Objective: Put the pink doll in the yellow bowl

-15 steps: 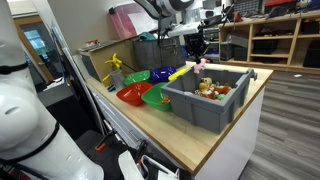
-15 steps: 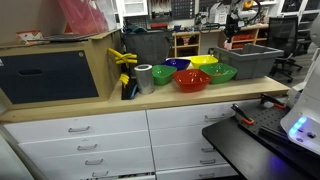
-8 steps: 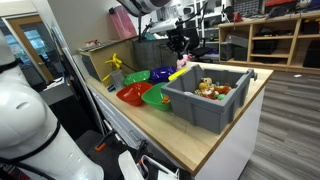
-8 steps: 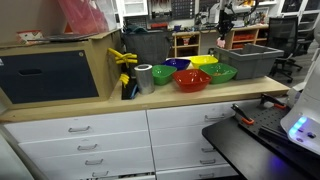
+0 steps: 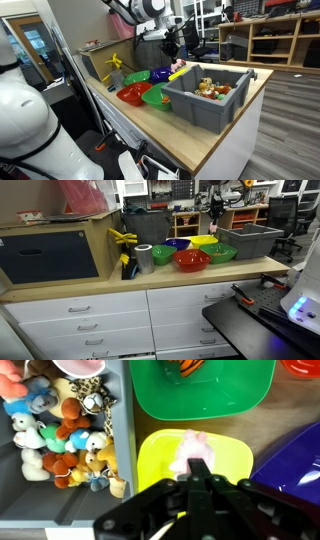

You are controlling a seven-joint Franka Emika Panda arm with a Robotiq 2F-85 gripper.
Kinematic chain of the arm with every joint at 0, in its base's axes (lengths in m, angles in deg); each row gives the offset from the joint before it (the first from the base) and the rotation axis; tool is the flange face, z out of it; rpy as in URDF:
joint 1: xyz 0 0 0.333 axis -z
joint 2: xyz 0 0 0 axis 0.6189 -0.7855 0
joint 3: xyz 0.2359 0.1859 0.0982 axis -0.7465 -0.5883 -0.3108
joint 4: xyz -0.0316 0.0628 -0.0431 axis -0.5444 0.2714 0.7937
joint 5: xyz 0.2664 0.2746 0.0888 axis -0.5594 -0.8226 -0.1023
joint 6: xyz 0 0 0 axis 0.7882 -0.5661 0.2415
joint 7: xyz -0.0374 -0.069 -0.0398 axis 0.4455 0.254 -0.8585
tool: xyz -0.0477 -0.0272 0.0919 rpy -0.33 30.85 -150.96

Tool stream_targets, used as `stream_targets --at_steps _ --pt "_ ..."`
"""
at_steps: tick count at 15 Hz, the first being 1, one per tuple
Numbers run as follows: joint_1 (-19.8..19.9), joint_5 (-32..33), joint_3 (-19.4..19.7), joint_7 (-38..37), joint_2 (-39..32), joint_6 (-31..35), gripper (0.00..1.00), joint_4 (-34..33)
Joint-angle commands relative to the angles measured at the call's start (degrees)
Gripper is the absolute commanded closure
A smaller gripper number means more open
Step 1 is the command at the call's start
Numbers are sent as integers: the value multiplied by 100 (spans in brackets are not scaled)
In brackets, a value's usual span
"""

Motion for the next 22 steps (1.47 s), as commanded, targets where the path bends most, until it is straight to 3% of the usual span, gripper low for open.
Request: stream_targets --at_steps 1,12,13,15,22 --pt "-4 -187 19 -299 -471 502 100 -261" --pt "-127 -628 -22 -797 -1612 1427 100 -1298" --pt "-135 -640 -25 -835 -1655 1414 74 -1370" --pt "-147 -629 -19 -855 -1649 1316 68 -1466" --pt "-279 -12 410 -1162 -1319 255 16 -1802"
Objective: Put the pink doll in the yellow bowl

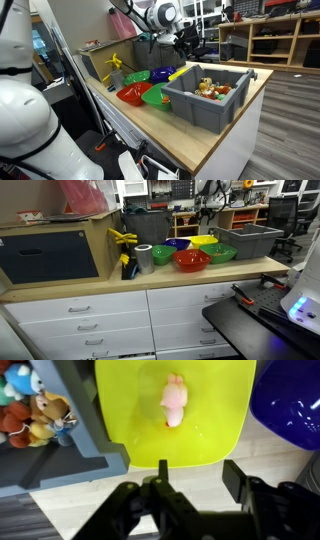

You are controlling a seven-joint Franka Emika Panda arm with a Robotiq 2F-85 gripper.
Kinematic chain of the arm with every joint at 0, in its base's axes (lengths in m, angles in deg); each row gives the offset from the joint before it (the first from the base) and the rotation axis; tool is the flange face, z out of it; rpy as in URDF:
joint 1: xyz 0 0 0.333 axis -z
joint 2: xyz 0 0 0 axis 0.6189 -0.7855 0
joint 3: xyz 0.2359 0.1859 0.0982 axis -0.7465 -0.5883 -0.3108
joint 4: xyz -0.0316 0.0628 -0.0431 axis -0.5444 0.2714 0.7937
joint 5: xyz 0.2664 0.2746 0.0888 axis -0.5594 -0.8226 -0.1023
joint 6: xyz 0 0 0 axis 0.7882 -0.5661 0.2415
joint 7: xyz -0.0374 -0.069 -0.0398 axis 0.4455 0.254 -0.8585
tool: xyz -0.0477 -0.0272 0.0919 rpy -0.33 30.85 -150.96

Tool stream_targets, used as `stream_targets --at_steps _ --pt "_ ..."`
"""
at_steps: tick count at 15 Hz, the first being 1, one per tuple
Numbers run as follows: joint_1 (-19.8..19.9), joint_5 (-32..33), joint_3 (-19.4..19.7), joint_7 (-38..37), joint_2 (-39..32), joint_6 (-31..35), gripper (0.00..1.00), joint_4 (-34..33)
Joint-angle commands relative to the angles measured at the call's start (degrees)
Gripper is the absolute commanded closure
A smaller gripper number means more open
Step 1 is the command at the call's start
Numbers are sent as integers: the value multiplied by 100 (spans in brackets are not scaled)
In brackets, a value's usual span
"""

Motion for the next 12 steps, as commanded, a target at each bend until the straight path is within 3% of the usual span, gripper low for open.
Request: stream_targets --at_steps 1,2,3,12 --pt "-96 385 240 -280 293 -847 9 -251" --pt "-80 492 280 -288 372 -1128 1 -326" --pt "-56 572 299 -249 449 -1395 0 -401" --pt "162 945 279 119 1060 -3660 0 -976"
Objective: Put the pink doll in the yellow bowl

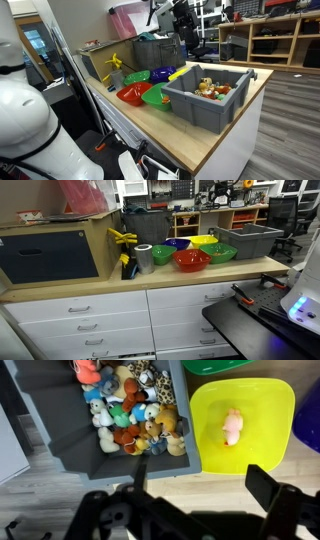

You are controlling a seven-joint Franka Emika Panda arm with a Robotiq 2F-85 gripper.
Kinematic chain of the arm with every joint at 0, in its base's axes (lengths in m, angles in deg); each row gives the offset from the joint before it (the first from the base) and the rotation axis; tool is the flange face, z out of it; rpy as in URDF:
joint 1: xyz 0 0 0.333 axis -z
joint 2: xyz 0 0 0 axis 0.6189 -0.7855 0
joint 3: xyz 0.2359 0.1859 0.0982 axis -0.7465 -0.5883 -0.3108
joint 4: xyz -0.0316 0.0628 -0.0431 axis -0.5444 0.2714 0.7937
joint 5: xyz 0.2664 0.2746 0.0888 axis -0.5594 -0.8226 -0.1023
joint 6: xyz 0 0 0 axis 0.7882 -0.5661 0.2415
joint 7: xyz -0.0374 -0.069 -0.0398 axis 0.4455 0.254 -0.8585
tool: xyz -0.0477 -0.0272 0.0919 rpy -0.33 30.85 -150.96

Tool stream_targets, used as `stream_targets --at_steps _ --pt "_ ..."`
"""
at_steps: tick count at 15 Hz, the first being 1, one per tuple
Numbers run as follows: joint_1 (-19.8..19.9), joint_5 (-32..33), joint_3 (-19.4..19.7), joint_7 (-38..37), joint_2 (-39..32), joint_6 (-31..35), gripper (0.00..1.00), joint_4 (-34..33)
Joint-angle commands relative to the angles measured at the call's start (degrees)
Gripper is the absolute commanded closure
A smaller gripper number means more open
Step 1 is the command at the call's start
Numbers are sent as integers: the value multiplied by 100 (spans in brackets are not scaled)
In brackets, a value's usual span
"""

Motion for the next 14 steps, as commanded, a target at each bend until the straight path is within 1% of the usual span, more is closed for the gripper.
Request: stream_targets --at_steps 1,6,8,11,14 --pt "91 76 -58 238 239 -880 0 -204" --pt "187 -12 -100 759 438 -1940 0 -389" --pt "209 -52 -116 942 507 -2254 0 -377" --pt "215 -100 -162 1136 620 -2520 0 -232" --pt "190 -305 -253 1204 761 -2650 0 -13"
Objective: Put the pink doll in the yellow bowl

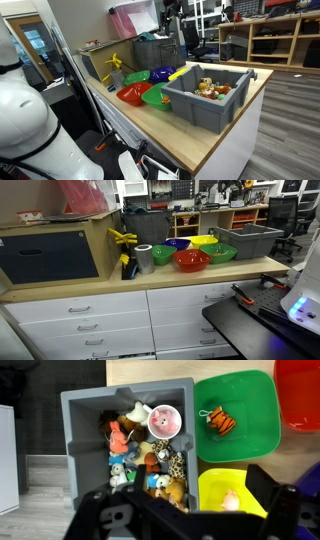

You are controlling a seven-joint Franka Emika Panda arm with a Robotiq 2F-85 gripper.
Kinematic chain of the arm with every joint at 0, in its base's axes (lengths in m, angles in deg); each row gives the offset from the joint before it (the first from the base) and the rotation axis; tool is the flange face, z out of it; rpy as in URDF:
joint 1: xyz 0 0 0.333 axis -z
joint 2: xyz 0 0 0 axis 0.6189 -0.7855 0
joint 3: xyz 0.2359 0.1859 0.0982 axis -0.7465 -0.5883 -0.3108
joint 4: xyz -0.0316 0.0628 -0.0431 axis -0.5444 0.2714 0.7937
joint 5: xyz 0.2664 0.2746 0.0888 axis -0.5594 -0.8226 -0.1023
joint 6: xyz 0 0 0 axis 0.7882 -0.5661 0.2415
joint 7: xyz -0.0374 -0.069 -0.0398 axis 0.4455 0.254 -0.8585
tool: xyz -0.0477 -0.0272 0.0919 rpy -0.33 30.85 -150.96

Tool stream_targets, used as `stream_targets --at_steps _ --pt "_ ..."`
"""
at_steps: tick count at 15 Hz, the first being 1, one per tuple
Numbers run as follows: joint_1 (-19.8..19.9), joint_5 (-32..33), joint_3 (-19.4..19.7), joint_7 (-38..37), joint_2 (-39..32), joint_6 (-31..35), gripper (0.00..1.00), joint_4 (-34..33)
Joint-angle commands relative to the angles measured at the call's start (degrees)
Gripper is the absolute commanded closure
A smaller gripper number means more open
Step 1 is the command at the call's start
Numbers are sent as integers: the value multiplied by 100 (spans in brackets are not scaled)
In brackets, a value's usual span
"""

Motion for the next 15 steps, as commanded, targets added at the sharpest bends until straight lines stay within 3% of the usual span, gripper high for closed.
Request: stream_targets --at_steps 1,7,15 --pt "27 -258 -170 165 296 -207 0 332" --pt "-90 -415 -406 133 962 34 0 1101" --pt "-179 -286 -530 183 2492 46 0 1966"
